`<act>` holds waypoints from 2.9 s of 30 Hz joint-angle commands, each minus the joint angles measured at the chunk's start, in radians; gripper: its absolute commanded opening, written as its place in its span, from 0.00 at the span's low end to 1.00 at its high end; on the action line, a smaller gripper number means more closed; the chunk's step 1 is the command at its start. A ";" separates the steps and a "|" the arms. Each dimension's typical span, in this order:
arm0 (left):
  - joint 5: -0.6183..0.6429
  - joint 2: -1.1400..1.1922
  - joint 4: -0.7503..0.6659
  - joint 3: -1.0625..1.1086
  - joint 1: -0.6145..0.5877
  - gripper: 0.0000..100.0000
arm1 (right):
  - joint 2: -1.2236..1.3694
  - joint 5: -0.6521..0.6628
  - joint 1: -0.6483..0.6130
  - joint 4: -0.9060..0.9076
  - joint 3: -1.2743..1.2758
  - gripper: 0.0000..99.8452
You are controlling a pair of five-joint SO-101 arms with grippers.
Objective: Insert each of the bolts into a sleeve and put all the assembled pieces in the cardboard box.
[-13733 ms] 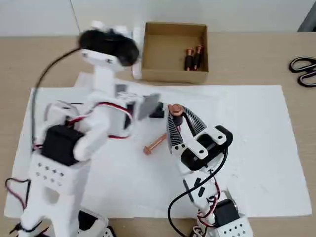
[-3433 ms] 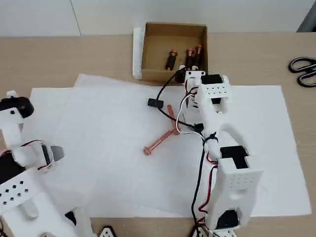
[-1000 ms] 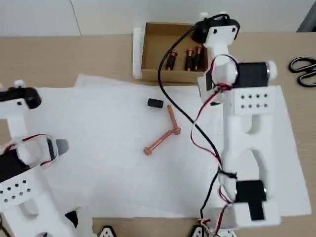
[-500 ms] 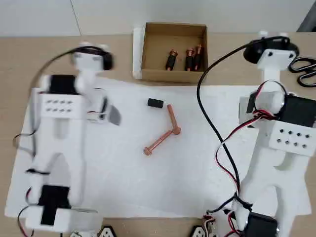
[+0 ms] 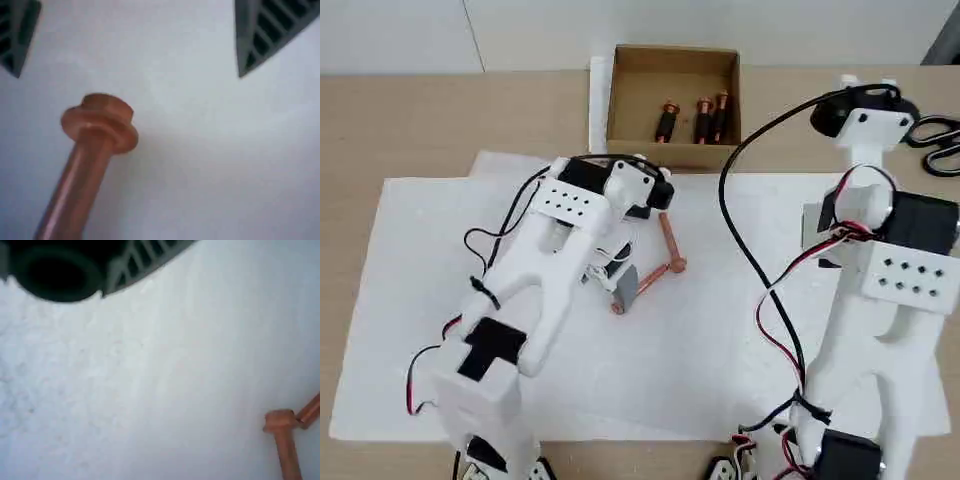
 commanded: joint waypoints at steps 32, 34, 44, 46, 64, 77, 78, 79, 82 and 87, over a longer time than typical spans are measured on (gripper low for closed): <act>-0.008 0.129 -0.132 -0.051 0.166 0.10 | -0.038 0.005 0.007 0.004 -0.003 0.00; -0.008 0.089 -0.112 -0.051 0.189 0.09 | -0.038 0.005 0.007 0.004 -0.003 0.00; -0.043 -0.078 -0.005 -0.051 0.206 0.01 | -0.036 0.003 0.007 0.004 -0.002 0.00; -0.043 -0.087 -0.002 -0.051 0.206 0.01 | -0.036 0.003 0.007 0.004 -0.002 0.00; -0.011 0.029 -0.041 -0.051 0.204 0.09 | -0.038 0.003 0.007 0.002 0.052 0.00; -0.011 0.121 -0.117 -0.024 0.204 0.09 | -0.038 0.003 0.007 0.002 0.054 0.00; -0.011 0.127 -0.121 -0.024 0.204 0.09 | -0.038 0.003 0.007 0.002 0.054 0.00; -0.011 0.133 -0.126 -0.024 0.204 0.09 | -0.038 0.003 0.007 0.002 0.054 0.00; -0.011 0.138 -0.126 -0.024 0.204 0.09 | -0.038 0.003 0.007 0.002 0.054 0.00; -0.014 0.138 -0.124 -0.022 0.206 0.01 | -0.038 0.003 0.007 0.001 0.054 0.00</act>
